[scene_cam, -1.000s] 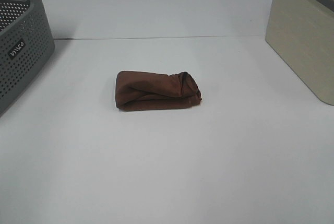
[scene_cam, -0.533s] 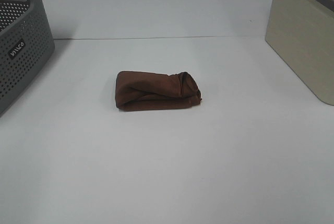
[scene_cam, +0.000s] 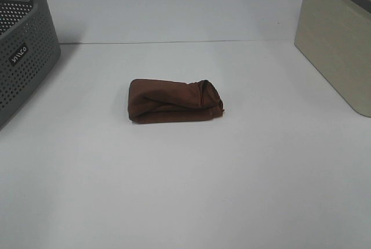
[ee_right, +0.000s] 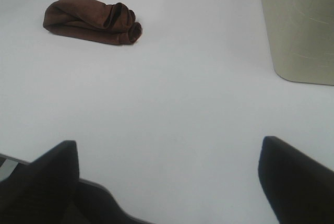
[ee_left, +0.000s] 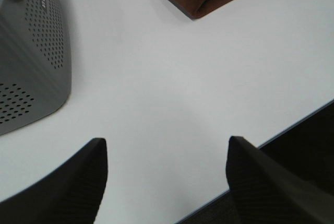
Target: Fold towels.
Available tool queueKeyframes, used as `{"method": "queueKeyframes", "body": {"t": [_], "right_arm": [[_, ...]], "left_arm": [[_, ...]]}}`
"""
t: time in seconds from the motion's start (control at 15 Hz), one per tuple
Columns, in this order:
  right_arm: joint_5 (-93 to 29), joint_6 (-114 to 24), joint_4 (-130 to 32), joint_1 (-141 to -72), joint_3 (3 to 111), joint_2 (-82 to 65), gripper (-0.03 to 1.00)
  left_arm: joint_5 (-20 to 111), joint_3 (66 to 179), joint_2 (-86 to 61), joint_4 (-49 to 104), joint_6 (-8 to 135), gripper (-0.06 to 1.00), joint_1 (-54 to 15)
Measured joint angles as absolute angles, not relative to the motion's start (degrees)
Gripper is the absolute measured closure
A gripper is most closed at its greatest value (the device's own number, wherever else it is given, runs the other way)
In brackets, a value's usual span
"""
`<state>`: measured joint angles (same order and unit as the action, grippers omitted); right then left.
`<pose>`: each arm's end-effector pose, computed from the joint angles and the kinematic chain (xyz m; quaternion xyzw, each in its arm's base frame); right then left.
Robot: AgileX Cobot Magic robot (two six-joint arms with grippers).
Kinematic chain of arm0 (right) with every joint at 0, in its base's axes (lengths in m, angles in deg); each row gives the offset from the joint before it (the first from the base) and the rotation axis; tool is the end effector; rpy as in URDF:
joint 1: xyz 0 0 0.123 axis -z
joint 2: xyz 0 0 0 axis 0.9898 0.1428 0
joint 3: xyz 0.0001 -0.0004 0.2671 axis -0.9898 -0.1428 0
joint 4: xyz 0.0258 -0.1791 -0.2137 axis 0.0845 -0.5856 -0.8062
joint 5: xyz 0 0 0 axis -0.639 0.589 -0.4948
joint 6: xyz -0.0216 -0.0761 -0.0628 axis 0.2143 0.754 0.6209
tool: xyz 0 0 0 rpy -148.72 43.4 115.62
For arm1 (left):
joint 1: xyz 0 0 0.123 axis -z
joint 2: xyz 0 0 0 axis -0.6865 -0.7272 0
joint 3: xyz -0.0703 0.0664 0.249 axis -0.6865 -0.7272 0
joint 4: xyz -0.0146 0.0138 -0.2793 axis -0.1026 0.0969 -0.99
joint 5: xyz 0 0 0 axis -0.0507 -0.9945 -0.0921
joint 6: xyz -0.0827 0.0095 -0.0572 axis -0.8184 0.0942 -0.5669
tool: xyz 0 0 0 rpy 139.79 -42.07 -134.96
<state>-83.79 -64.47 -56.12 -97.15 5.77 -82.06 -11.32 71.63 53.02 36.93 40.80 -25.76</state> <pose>0.0438 0.0130 0.2868 -0.1396 0.8421 0.0595 0.5176 0.0629 -0.0260 0.2816 0.2218 0.8538 -0.0574 0.4675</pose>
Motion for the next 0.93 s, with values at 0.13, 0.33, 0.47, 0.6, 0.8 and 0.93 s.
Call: {"method": "queueKeyframes", "body": {"t": [0.13, 0.33, 0.47, 0.6, 0.8, 0.93], "right_arm": [[-83.79, -64.47, -56.12, -97.15, 5.77, -82.06, 0.09], [-83.79, -64.47, -56.12, -97.15, 5.77, -82.06, 0.09], [-83.79, -64.47, -56.12, -97.15, 5.77, -82.06, 0.09], [-83.79, -64.47, -56.12, -97.15, 5.77, -82.06, 0.09], [-83.79, -64.47, -56.12, -95.31, 5.77, -82.06, 0.09], [-83.79, -64.47, -56.12, -89.01, 5.77, -82.06, 0.09]], "left_arm": [[-11.32, 71.63, 53.02, 36.59, 40.91, 0.31, -25.76], [-11.32, 71.63, 53.02, 36.59, 40.91, 0.31, -25.76], [-11.32, 71.63, 53.02, 36.59, 40.91, 0.31, -25.76], [-11.32, 71.63, 53.02, 36.59, 40.91, 0.31, -25.76], [-11.32, 71.63, 53.02, 36.53, 40.91, 0.31, -28.4], [-11.32, 71.63, 53.02, 36.53, 40.91, 0.31, -34.24]]}}
